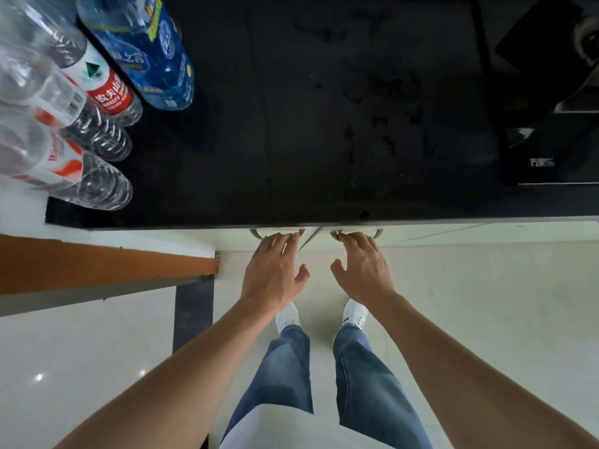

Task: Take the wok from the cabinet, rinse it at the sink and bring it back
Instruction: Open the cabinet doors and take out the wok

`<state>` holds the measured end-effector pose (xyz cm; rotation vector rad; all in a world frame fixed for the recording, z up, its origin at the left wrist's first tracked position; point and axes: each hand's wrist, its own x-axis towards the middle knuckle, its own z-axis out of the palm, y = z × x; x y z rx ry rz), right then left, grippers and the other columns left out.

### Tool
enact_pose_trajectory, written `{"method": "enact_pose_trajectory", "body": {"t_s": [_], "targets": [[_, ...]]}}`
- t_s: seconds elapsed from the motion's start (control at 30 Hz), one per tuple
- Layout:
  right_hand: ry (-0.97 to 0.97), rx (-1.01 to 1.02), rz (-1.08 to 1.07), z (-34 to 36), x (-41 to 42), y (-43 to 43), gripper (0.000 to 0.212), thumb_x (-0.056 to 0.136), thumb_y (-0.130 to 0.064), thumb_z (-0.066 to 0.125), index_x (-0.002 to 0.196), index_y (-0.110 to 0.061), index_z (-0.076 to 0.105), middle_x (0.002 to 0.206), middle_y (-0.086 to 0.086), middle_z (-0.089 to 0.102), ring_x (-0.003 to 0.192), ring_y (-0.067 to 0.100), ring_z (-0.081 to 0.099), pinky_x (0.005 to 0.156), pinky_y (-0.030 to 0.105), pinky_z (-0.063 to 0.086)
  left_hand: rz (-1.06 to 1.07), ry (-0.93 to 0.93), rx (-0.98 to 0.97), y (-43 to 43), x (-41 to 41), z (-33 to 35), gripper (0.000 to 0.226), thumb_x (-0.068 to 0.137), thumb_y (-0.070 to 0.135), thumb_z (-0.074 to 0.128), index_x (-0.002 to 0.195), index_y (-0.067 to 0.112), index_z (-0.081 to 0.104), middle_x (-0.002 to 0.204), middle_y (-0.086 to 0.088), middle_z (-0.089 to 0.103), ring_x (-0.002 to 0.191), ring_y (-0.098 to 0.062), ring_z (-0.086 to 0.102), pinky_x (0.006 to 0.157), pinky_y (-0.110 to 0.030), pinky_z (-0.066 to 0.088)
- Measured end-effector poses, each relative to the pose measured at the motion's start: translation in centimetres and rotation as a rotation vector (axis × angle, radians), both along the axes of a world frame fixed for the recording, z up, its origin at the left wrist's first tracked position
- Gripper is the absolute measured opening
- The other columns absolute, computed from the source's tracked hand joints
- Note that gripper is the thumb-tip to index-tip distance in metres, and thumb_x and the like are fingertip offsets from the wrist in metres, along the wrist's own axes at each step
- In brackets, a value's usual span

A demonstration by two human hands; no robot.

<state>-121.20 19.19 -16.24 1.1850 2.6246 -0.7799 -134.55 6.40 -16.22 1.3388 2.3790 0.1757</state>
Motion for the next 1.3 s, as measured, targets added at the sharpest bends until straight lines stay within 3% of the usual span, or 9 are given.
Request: {"method": "enact_pose_trajectory", "body": {"t_s": [0.17,0.6,0.93,1.03,1.13,1.2,1.3], "targets": [[0.024,-0.038,-0.020,0.3,1.9,-1.5,0.053,0.087,-0.020,0.066,0.139,-0.012,0.055,0.138,0.008,0.057,0.132,0.029,0.047,0.106,0.045,0.045,-0.039,0.008,-0.007,-2.2,1.0,-0.1,0.065,0.092,0.045,0.049,0.147,0.014,0.035,0.145,-0.005,0.048,0.133,-0.022,0.042,0.113,-0.034,0.036],[-0.051,-0.076,0.075,0.8,9.4,-3.9,0.055,0.087,-0.030,0.067,0.139,-0.016,0.054,0.142,0.000,0.052,0.136,0.022,0.043,0.111,0.038,0.040,-0.006,0.062,-0.032,-8.2,5.7,0.8,0.057,0.088,0.044,0.057,0.135,0.016,0.043,0.133,-0.003,0.051,0.122,-0.019,0.048,0.105,-0.031,0.042],[-0.070,-0.005,0.164,1.7,21.0,-6.3,0.049,0.085,-0.039,0.068,0.125,-0.012,0.060,0.138,0.006,0.057,0.133,0.032,0.049,0.116,0.052,0.035,0.013,0.109,-0.100,-15.9,9.7,1.8,0.056,0.085,0.044,0.063,0.130,0.015,0.045,0.133,-0.004,0.054,0.124,-0.020,0.053,0.106,-0.036,0.046],[-0.057,0.053,0.146,1.7,24.8,-6.5,0.050,0.086,-0.049,0.062,0.120,-0.013,0.064,0.136,0.007,0.059,0.137,0.033,0.046,0.119,0.057,0.022,0.163,0.057,-0.093,-19.2,10.6,2.3,0.054,0.089,0.048,0.058,0.129,0.012,0.048,0.133,-0.006,0.055,0.122,-0.022,0.055,0.105,-0.041,0.048],[-0.103,0.080,0.051,1.6,27.2,-6.5,0.059,0.087,-0.059,0.050,0.118,-0.012,0.065,0.135,0.005,0.060,0.137,0.029,0.046,0.119,0.054,0.021,0.340,-0.044,-0.067,-21.6,11.2,2.8,0.061,0.092,0.049,0.053,0.138,0.011,0.043,0.137,-0.010,0.053,0.124,-0.026,0.053,0.098,-0.045,0.051],[-0.127,0.077,-0.058,1.4,28.3,-6.7,0.060,0.089,-0.058,0.049,0.116,-0.006,0.065,0.130,0.011,0.062,0.130,0.033,0.050,0.116,0.051,0.030,0.470,-0.100,-0.013,-22.3,11.5,3.1,0.055,0.096,0.045,0.050,0.137,0.009,0.044,0.134,-0.013,0.055,0.121,-0.029,0.054,0.090,-0.045,0.053],[-0.069,0.053,-0.283,1.9,28.9,-7.2,0.053,0.086,-0.039,0.065,0.117,0.003,0.055,0.117,0.021,0.060,0.109,0.043,0.058,0.092,0.052,0.051,0.688,-0.121,0.059,-21.7,11.8,3.5,0.049,0.096,0.038,0.053,0.131,0.004,0.048,0.129,-0.018,0.054,0.113,-0.033,0.057,0.078,-0.043,0.056]]}}
